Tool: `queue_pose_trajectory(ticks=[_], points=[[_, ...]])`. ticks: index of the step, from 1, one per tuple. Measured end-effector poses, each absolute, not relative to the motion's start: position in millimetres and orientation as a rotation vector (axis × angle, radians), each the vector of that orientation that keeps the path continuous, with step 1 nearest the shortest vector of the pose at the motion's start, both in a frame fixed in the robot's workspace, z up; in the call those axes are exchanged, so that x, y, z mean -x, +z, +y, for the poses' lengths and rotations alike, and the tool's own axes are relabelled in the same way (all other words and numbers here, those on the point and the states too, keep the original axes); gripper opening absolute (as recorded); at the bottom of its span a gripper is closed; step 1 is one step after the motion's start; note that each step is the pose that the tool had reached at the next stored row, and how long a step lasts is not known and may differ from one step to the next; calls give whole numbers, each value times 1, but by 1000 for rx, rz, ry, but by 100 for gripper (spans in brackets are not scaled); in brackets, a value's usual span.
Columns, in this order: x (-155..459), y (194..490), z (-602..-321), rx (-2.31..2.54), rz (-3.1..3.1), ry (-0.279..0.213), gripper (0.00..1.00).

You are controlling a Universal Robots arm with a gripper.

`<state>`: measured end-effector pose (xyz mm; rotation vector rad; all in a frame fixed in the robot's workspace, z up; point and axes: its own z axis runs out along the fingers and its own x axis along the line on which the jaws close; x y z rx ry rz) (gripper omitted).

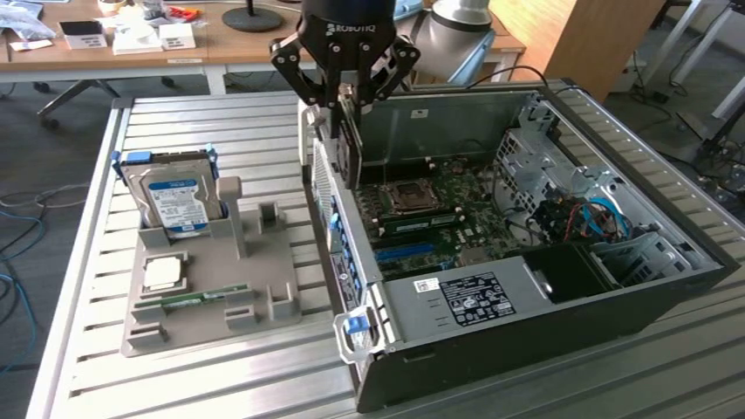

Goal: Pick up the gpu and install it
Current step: 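Pick up the gpu and move the gpu toward the slot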

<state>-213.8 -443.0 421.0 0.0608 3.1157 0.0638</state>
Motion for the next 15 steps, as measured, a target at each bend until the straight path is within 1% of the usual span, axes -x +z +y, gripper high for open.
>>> queue_pose_trajectory(ticks=[15], points=[[202,421,-443,-61,3116,64,27]])
